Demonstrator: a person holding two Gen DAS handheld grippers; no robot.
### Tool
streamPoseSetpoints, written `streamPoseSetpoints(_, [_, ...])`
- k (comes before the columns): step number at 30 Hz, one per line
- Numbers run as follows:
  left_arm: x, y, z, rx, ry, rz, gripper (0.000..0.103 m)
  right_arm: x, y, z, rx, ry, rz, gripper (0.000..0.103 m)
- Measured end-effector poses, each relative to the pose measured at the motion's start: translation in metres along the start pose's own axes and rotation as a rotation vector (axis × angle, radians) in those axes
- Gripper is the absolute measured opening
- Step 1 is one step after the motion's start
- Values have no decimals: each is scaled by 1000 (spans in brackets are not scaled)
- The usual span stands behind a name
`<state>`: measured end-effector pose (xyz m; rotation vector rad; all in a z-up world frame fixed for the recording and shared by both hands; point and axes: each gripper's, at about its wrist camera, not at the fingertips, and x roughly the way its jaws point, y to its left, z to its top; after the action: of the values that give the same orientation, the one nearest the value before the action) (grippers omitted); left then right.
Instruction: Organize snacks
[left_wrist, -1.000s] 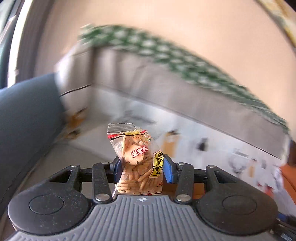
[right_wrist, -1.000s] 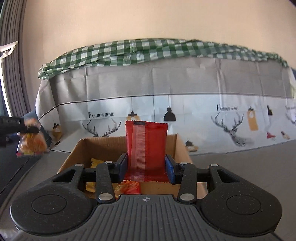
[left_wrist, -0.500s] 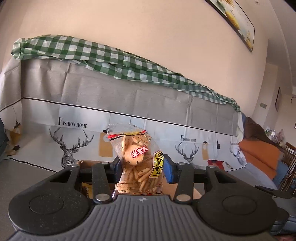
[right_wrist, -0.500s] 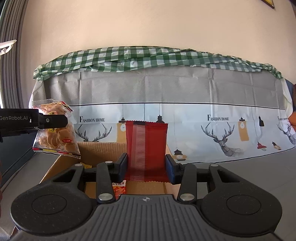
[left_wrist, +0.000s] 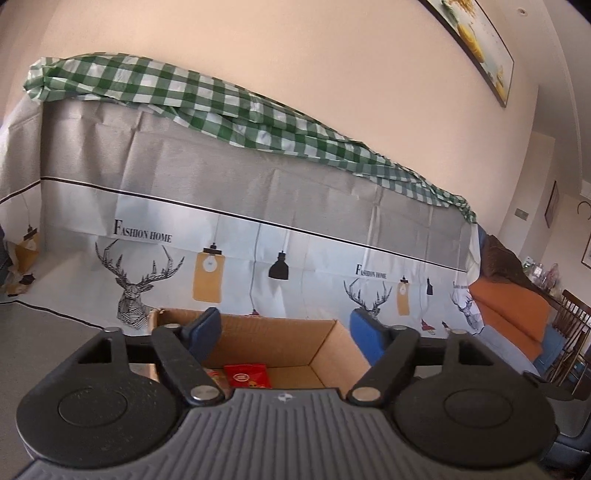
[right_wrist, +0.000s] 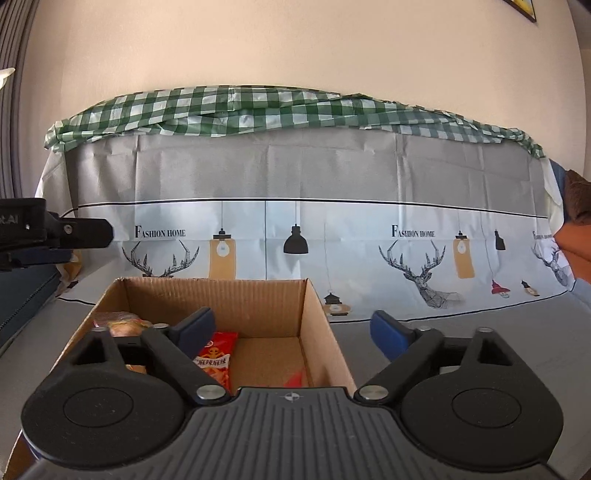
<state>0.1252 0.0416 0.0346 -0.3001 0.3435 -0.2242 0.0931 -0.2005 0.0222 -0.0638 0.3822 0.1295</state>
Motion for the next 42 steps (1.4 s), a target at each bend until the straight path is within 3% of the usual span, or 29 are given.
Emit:
streamPoseSetpoints(1, [-1,1,1,2,-2,5,85,0,0,0,-1,0,-3,102])
streamPoseSetpoints(6, [-11,12,2,-12,-28,69,100,3,-2,-1,18,30,-25,102])
streamPoseSetpoints(11, [-35,18,-1,-21,-68,152,100,-4,-6,-1,84,59,-72,102])
streamPoseSetpoints(15, [-58,15,-8,-16,-49,189,100,-12,-10,-4,122,117,-93,102])
streamPoseSetpoints(21, [-89,4,-34,-44,77,175,102,-28,-10,-14,109,202,-91,102])
streamPoseSetpoints(32, [-111,-33,-96,104,289,217,102,-84,-8,-60,156,253,-51,102])
streamPoseSetpoints(42, [-99,-23,-106,45,361,252,102,-81,8,-78,116,306,-38,102])
